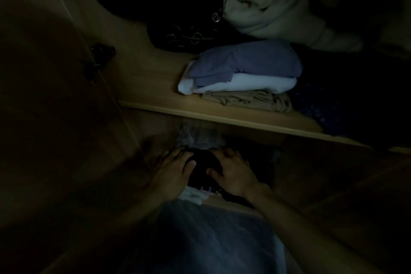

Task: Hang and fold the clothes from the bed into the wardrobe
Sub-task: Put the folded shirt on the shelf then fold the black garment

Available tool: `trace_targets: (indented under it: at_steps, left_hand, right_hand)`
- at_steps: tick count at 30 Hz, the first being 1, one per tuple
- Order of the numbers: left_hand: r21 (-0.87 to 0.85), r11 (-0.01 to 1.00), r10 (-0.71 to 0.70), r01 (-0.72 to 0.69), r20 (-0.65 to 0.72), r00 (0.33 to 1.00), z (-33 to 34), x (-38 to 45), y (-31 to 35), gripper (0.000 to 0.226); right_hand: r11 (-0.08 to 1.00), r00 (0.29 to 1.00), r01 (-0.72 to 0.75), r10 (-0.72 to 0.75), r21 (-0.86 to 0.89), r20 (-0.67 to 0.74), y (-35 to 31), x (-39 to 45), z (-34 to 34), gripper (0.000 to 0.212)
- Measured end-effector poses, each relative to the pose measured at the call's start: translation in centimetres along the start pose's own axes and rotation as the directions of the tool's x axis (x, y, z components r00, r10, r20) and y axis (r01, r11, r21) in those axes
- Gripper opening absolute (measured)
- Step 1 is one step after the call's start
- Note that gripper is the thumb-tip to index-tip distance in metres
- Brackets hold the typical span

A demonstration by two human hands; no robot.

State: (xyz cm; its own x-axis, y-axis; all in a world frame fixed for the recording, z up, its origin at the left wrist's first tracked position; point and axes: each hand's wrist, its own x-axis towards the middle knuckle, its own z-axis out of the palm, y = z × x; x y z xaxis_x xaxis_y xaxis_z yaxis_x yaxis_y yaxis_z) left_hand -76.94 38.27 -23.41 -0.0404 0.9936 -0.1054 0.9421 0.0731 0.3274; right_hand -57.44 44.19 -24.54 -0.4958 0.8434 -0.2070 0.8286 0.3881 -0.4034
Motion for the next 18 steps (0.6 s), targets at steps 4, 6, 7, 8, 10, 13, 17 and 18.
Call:
trace_targets:
  at_steps: [4, 6, 7, 8, 10, 13, 17, 18]
  left_hand:
    - [-0.046, 0.998, -0.050, 0.050, 0.019, 0.999, -3.5, -4.6, 1.6, 0.046]
    - [-0.057, 0.997, -0.054, 0.054, 0.000, 0.999, -4.8, -6.7, 1.7, 0.046]
    - [-0.054, 0.998, -0.043, 0.043, -0.010, 0.999, -5.3, -7.5, 1.7, 0.046]
    - [-0.042, 0.999, -0.017, 0.016, -0.015, 1.000, -5.9, -8.2, 1.6, 0.045]
    - [0.008, 0.999, 0.051, -0.051, -0.026, 0.998, -7.0, -9.6, 1.3, 0.045]
    - [0.056, 0.991, 0.123, -0.121, -0.034, 0.992, -9.0, -11.6, 0.7, 0.046]
    - [0.100, 0.972, 0.213, -0.211, -0.011, 0.977, -11.6, -14.3, -0.5, 0.048]
    - [0.120, 0.965, 0.237, -0.234, -0.011, 0.971, -11.9, -14.9, -0.8, 0.048]
  right_hand:
    - [0.999, 1.000, 0.020, -0.020, -0.036, 0.005, -3.1, -4.3, -3.4, 0.064]
    - [0.998, 1.000, 0.023, -0.023, -0.063, 0.008, -4.6, -6.3, -4.4, 0.065]
    - [0.996, 1.000, 0.025, -0.025, -0.083, 0.006, -5.3, -7.2, -4.8, 0.066]
    - [0.994, 1.000, 0.025, -0.026, -0.103, -0.002, -6.0, -8.1, -5.2, 0.066]
    - [0.991, 0.999, 0.018, -0.024, -0.133, -0.039, -7.4, -10.0, -5.5, 0.067]
    - [0.985, 0.996, -0.021, 0.006, -0.171, -0.091, -9.7, -12.8, -5.7, 0.068]
    - [0.977, 0.985, -0.105, 0.077, -0.187, -0.153, -12.9, -16.3, -4.9, 0.065]
    - [0.973, 0.982, -0.124, 0.092, -0.194, -0.164, -13.6, -17.2, -4.6, 0.065]
